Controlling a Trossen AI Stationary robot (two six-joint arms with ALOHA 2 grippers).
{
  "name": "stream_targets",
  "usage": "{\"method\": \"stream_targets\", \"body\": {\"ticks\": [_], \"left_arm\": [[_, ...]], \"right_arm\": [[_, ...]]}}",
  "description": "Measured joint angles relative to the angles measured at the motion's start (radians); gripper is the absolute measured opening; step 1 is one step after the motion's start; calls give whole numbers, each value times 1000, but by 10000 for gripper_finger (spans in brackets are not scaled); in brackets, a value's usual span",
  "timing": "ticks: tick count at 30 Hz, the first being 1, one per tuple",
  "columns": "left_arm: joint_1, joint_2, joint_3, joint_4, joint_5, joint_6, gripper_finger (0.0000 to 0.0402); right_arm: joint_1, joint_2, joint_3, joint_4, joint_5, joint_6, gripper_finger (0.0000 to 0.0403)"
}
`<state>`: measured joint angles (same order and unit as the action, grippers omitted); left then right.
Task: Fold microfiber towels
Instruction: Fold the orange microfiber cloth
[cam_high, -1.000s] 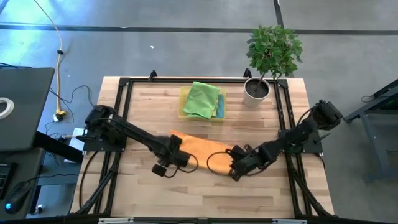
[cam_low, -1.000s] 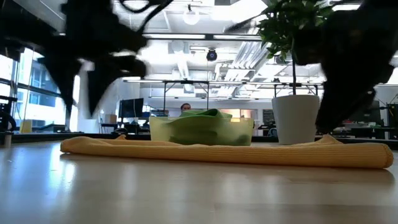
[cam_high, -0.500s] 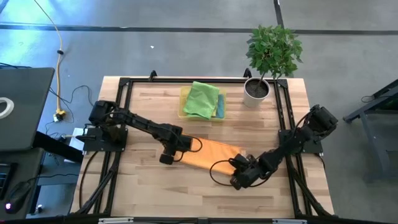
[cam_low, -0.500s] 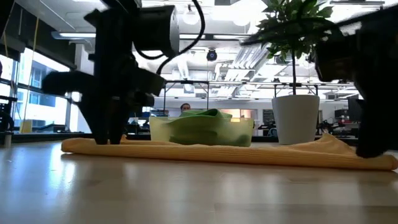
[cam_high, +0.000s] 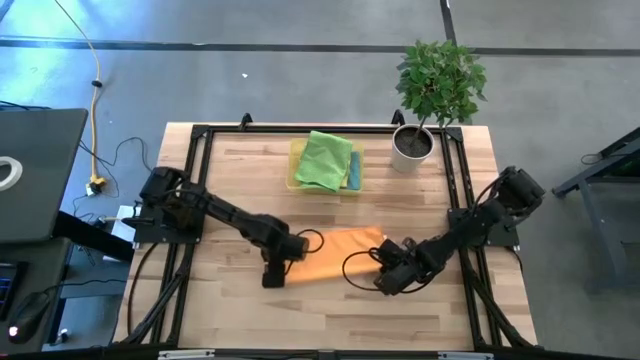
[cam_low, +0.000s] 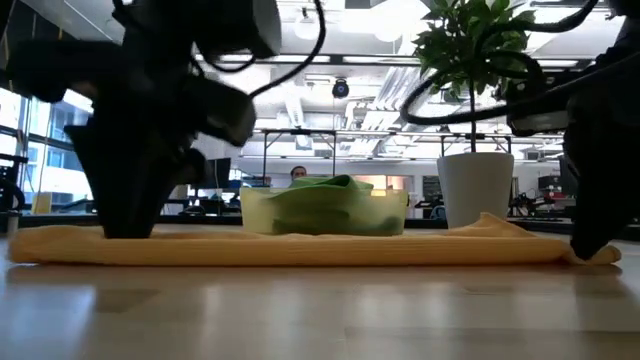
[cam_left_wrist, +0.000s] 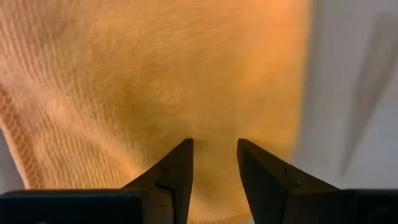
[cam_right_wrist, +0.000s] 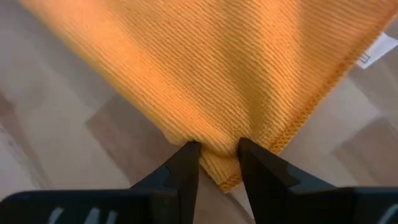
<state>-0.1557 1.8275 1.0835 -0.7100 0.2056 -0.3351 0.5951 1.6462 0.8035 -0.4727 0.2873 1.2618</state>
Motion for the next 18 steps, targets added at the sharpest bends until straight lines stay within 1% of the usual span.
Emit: {"method": "stream_targets", "body": {"ticks": [3, 7, 10, 12, 15, 18], "left_arm": [[-16, 0, 42, -10, -3, -3, 115], [-15, -16, 110, -50, -7, 21, 115], [-15, -32, 139, -127, -46, 75, 115], [-15, -37, 145, -133, -84, 95, 115], [-7, -33, 138, -232, -126, 111, 115], [0, -33, 141, -271, -143, 119, 115]], "right_arm": [[-3, -48, -4, -29, -8, -1, 107], [1, -149, -2, -93, 2, 51, 107], [3, -221, -1, -148, 53, 141, 108], [3, -247, -1, -202, 85, 215, 112], [-9, -241, -1, -215, 106, 310, 136], [-33, -202, -1, -212, 101, 410, 178]]}}
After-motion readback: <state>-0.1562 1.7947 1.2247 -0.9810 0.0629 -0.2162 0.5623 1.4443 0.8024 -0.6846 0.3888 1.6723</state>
